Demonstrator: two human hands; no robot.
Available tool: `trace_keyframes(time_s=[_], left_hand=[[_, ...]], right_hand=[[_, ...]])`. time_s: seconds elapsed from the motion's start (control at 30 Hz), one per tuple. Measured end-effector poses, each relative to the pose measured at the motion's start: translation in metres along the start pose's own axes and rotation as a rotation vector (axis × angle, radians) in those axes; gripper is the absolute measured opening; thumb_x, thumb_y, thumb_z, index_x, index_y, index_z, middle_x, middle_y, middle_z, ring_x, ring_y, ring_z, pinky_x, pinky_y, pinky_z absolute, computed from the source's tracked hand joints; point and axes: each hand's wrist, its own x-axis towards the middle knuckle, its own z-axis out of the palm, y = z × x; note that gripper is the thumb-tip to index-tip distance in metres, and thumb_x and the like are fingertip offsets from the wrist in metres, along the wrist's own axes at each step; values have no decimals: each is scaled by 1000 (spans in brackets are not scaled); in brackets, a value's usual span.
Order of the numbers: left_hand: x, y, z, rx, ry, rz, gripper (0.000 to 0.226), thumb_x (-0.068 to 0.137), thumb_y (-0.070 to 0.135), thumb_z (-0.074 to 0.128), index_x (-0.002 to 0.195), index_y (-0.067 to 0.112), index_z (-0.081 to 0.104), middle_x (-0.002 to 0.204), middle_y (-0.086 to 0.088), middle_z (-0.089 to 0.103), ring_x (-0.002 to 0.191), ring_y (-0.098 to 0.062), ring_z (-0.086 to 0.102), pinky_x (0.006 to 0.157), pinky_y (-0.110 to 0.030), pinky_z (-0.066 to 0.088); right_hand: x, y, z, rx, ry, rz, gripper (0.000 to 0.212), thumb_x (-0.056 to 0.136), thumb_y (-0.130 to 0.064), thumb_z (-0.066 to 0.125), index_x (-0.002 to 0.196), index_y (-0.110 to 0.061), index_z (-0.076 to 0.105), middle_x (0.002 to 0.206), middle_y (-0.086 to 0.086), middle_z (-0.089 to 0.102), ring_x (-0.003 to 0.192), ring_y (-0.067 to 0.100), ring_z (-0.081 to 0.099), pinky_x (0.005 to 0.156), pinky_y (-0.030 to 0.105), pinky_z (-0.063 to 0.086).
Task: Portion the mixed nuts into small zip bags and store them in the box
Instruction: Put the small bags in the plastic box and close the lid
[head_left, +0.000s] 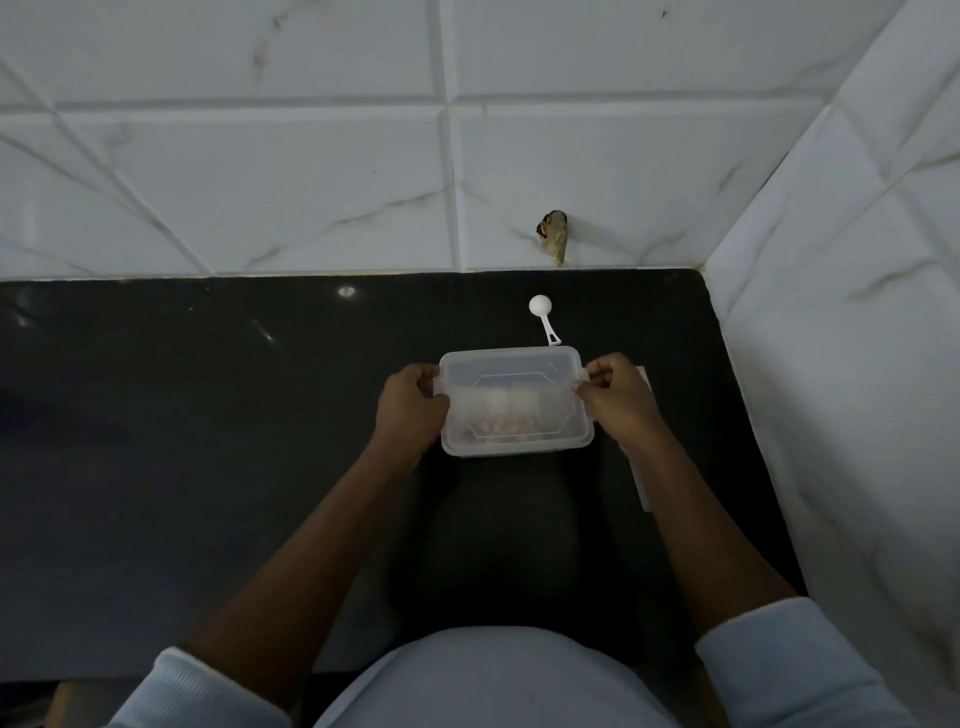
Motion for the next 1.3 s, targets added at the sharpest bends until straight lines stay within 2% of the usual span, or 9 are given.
trace_keyframes(time_s=[0.2, 0.3, 0.57, 0.73, 0.87, 1.0, 1.13, 1.23, 1.3], left_hand=[[9, 1, 2, -63, -33, -108, 38, 89, 0, 66, 120, 20, 57, 118, -2, 60, 99, -15, 61, 77, -33, 58], [12, 3, 3, -69, -43, -119, 38, 88, 0, 66, 119, 20, 56, 117, -3, 59, 97, -15, 61, 67, -26, 52], [7, -2, 6, -14, -13, -52, 43, 91, 2, 65, 131, 15, 56, 115, 3, 56, 83, -3, 54, 60, -15, 41], [3, 0, 4, 15, -31, -46, 44, 91, 5, 64, 132, 15, 55, 123, -3, 58, 91, -9, 59, 66, -19, 46], [-4, 11, 9, 311, 93, 209, 55, 95, 20, 63, 147, 18, 44, 151, -10, 38, 135, -29, 44, 107, -42, 45], [-3, 27, 20, 533, 314, 539, 64, 105, 42, 43, 161, 24, 21, 171, -6, 4, 158, -28, -4, 123, -53, 6], [11, -7, 40, 783, -49, 392, 71, 102, 65, 16, 160, 36, -13, 168, -1, -23, 155, -32, -13, 117, -73, -7], [17, -10, 43, 886, -100, 354, 75, 99, 70, 8, 159, 33, -19, 167, -3, -27, 153, -39, -19, 113, -76, -9], [17, -4, 42, 928, -81, 347, 76, 99, 69, 7, 159, 31, -20, 166, -6, -29, 151, -41, -25, 112, -76, -11]], right_hand=[[0, 2, -3, 100, -55, 38, 28, 94, -23, 72, 117, -28, 57, 116, -3, 62, 100, 12, 63, 80, 33, 56], [-4, 5, -2, -54, 8, -34, 49, 94, -33, 72, 138, -27, 51, 136, 3, 58, 117, 17, 60, 98, 43, 54], [-4, -50, 22, -666, 489, -737, 58, 105, -52, 40, 159, -31, 33, 169, 8, 23, 154, 35, 22, 119, 61, 16], [25, -17, 51, -999, 91, -497, 62, 105, -62, 13, 162, -38, 13, 172, 11, 10, 157, 43, 4, 118, 75, 4], [31, -19, 54, -1012, 31, -460, 65, 104, -64, 9, 163, -37, 10, 173, 8, 10, 158, 42, 4, 120, 73, -3], [32, -19, 55, -982, 26, -431, 65, 104, -64, 12, 163, -35, 15, 173, 6, 10, 158, 40, 5, 122, 70, 3], [30, -18, 53, -890, 23, -458, 62, 106, -60, 19, 162, -34, 19, 172, 5, 13, 157, 38, 12, 122, 66, 15], [31, -15, 52, -785, 27, -482, 57, 108, -53, 27, 161, -31, 24, 170, 4, 21, 156, 34, 20, 121, 60, 25], [32, -17, 47, -477, 77, -492, 45, 109, -43, 39, 150, -25, 45, 152, 5, 49, 140, 24, 46, 115, 53, 41]])
